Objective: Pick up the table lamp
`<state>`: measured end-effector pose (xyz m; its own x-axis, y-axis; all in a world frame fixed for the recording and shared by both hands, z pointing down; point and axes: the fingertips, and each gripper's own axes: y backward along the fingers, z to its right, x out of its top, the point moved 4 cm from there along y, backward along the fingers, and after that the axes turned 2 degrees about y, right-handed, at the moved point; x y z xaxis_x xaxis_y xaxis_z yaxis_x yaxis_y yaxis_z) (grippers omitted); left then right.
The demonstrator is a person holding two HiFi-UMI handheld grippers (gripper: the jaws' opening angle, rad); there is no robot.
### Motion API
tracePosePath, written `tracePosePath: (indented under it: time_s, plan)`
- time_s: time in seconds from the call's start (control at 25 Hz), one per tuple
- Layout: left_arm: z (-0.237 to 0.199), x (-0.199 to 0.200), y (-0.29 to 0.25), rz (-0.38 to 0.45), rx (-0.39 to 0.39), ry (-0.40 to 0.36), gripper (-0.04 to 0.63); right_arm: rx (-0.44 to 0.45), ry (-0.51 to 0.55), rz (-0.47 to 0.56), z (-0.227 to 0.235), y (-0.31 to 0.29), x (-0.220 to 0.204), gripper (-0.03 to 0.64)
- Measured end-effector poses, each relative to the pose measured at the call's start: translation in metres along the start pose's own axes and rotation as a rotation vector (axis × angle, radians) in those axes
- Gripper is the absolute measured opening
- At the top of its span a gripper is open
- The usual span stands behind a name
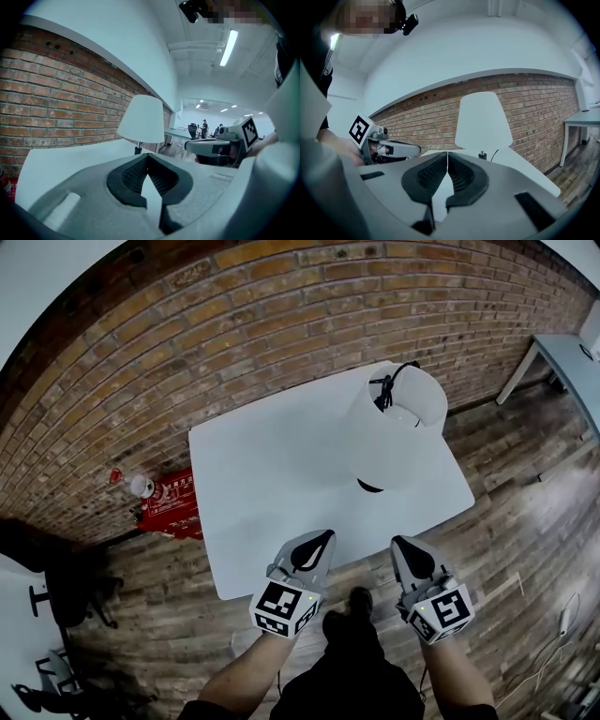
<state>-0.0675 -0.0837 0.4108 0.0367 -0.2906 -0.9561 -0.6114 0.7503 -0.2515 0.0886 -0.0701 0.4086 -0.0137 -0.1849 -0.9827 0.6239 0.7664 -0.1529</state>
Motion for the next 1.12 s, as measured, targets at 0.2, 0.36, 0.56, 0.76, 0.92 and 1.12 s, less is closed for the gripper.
tracePosePath:
  time_s: [0.2,0.36,0.56,0.76,0.92,1.12]
  plan:
    - [-0.017,-0.010,-0.028,0.010,0.026,-0.020,0.003,-0.001,0.009,0.013,0.026,-0.025,-0.022,0.012]
    - [-0.029,-0.023,-0.056,0.006,0.028,-0.013,0.003,-0.029,0.017,0.030,0.053,-0.048,-0.043,0.012]
    - [-0.036,-0.035,-0.088,-0.004,0.028,-0.039,0.003,-0.050,0.011,0.025,0.078,-0.075,-0.069,0.012]
    - [-0.044,-0.049,-0.114,0.001,0.040,-0.046,0.003,-0.098,0.009,0.077,0.093,-0.101,-0.080,0.014]
    - [-0.049,-0.056,-0.128,0.009,0.052,-0.022,0.003,-0.120,0.023,0.100,0.103,-0.117,-0.084,0.036]
    - [-0.058,-0.061,-0.137,0.014,0.076,-0.012,0.003,-0.131,0.044,0.107,0.113,-0.131,-0.088,0.106]
